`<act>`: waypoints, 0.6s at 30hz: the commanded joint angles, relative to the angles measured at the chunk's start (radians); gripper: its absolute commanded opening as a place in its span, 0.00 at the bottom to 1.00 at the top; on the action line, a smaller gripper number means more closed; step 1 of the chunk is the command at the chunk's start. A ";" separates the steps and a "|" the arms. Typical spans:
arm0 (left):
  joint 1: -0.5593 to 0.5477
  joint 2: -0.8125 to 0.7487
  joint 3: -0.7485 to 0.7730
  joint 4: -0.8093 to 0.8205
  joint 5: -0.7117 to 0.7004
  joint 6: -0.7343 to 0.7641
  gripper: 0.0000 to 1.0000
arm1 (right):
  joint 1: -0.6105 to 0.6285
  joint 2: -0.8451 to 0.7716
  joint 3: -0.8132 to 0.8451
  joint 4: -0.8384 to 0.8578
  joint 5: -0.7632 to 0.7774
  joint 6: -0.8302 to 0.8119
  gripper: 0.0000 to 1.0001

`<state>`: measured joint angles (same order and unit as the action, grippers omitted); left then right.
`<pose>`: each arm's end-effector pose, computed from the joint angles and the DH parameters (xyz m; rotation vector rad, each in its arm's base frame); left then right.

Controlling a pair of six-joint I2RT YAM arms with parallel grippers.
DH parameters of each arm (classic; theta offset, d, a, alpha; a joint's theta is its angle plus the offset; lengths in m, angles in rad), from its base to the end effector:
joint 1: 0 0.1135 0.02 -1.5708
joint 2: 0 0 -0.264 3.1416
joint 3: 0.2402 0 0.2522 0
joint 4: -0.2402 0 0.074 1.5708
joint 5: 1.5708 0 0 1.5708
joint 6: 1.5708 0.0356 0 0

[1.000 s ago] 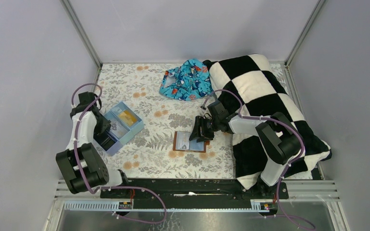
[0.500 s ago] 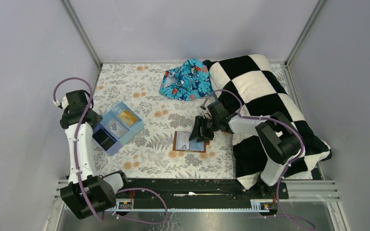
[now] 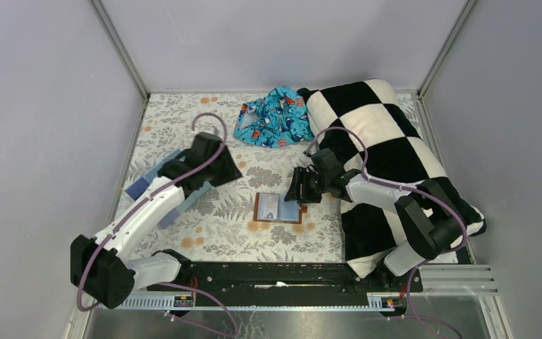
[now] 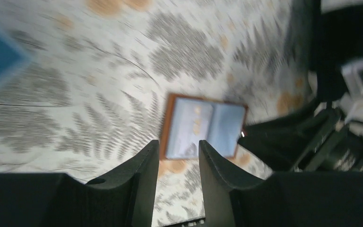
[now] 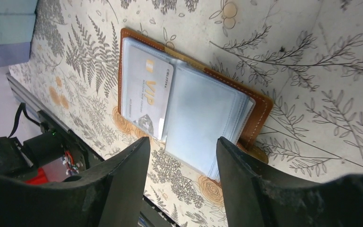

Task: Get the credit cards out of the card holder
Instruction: Remove the credit card from the card holder.

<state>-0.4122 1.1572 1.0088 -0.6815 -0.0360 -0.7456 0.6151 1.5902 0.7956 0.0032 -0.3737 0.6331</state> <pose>0.2195 -0.0946 0.2975 -0.4250 2.4222 -0.4855 0.2496 0.1923 0.1685 -0.1741 2.5390 0.9982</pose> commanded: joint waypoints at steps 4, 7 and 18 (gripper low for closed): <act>-0.220 0.141 -0.117 0.290 0.141 -0.095 0.39 | 0.005 -0.075 -0.025 0.032 0.066 0.025 0.60; -0.242 0.188 -0.162 0.381 0.168 -0.106 0.38 | 0.005 -0.062 -0.033 0.109 0.003 0.079 0.56; -0.240 0.337 -0.213 0.467 0.125 -0.075 0.30 | 0.055 0.081 -0.005 0.246 -0.139 0.180 0.43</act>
<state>-0.6548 1.4712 0.8062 -0.2836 0.1131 -0.8345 0.6533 1.6394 0.7647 0.1787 -0.4519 0.7696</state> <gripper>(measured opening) 0.322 0.447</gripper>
